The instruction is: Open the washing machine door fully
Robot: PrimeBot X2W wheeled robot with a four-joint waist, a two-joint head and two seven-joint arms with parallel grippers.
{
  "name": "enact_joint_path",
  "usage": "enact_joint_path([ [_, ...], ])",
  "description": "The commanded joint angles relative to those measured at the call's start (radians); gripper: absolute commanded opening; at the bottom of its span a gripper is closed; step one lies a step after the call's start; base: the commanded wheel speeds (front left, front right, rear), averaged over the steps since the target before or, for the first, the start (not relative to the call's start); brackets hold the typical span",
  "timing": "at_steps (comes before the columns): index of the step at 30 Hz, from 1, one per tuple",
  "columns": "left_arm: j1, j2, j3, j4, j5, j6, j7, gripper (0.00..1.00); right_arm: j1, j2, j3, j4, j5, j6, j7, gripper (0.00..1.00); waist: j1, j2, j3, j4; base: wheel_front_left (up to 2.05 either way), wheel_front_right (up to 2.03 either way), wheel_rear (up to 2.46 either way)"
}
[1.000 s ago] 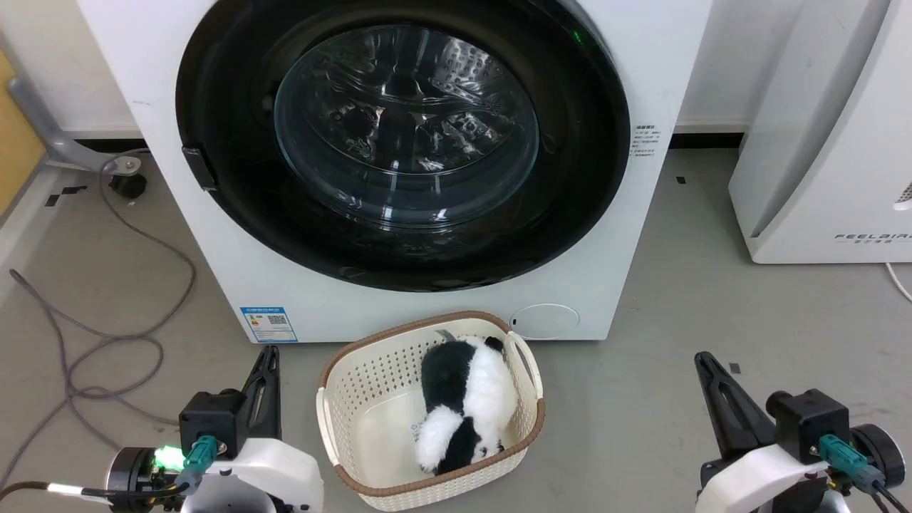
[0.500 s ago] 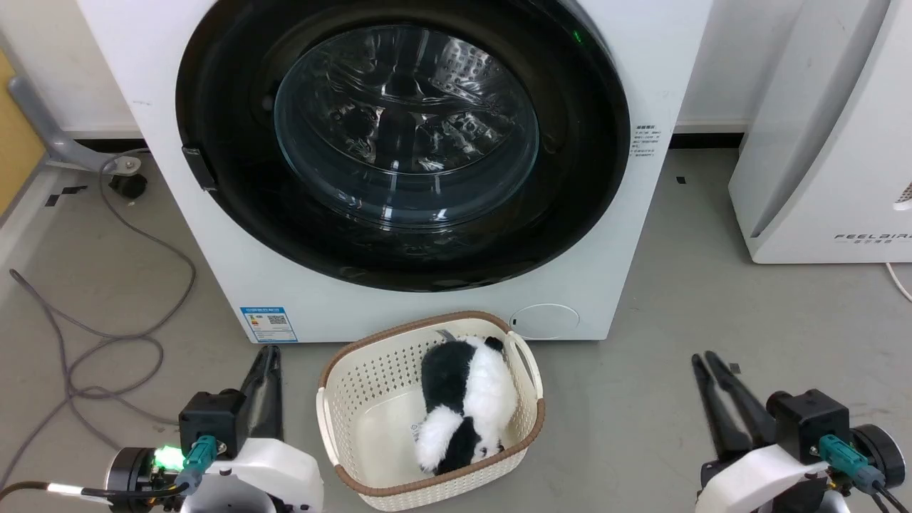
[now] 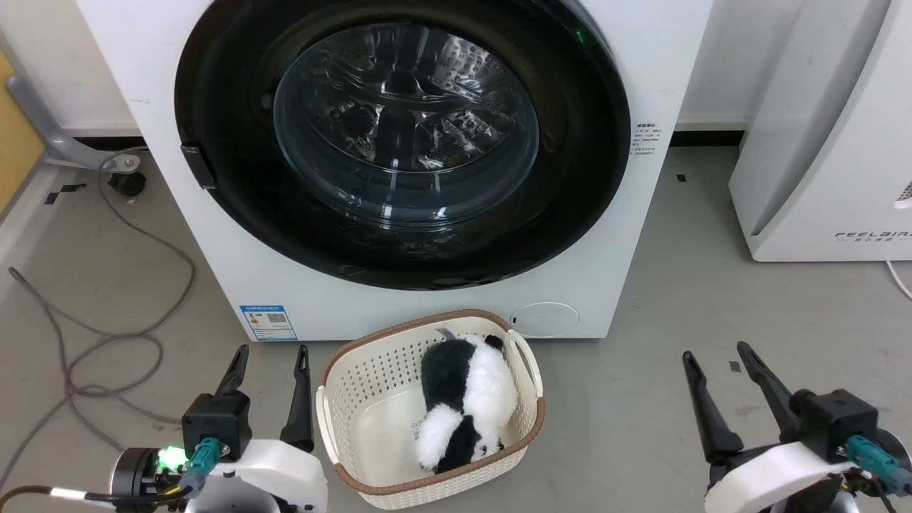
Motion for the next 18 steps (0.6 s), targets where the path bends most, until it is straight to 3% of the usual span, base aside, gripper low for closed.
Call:
enact_joint_path([
  [1, -0.006, 0.0, -0.002, 0.004, -0.006, 0.009, -0.011, 1.0, -0.01, 0.0, -0.009, -0.003, 0.034, 0.0, -0.013, 0.0, 0.0, 0.0, 0.001, 0.0, 0.0, 0.0, 0.0],
  [10, -0.015, 0.0, -0.009, 0.006, -0.012, 0.022, -0.03, 1.0, -0.042, 0.0, -0.028, 0.013, 0.158, 0.0, -0.031, 0.0, 0.0, 0.0, 0.013, 0.003, 0.0, 0.0, 0.0],
  [18, -0.037, 0.0, -0.011, 0.001, -0.014, 0.033, -0.051, 1.0, -0.131, -0.002, -0.077, 0.071, 0.363, 0.0, -0.043, 0.0, 0.0, 0.0, 0.047, 0.012, 0.0, 0.0, 0.0],
])
